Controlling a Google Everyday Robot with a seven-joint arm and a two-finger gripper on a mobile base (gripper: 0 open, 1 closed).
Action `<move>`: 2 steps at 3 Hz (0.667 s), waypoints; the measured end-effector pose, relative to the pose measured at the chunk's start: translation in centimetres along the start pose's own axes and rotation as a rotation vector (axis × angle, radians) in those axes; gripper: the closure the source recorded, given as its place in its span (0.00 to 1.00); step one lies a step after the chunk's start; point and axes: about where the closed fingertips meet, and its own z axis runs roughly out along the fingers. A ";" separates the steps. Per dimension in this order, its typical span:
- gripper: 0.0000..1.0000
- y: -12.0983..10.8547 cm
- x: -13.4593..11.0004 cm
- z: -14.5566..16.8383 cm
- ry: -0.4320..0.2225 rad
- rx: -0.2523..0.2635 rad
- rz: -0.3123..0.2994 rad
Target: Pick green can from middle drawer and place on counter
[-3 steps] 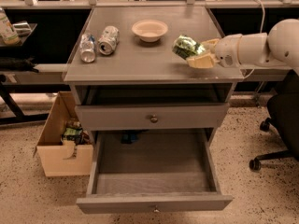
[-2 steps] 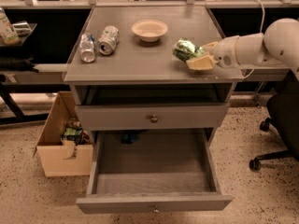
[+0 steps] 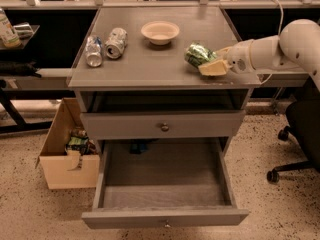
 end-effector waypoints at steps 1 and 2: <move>0.15 0.0 0.0 0.0 0.000 0.000 0.000; 0.00 0.1 -0.1 0.0 -0.005 -0.002 -0.002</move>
Offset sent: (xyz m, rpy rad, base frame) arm 0.0000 0.0000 0.0000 0.0000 0.0000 0.0000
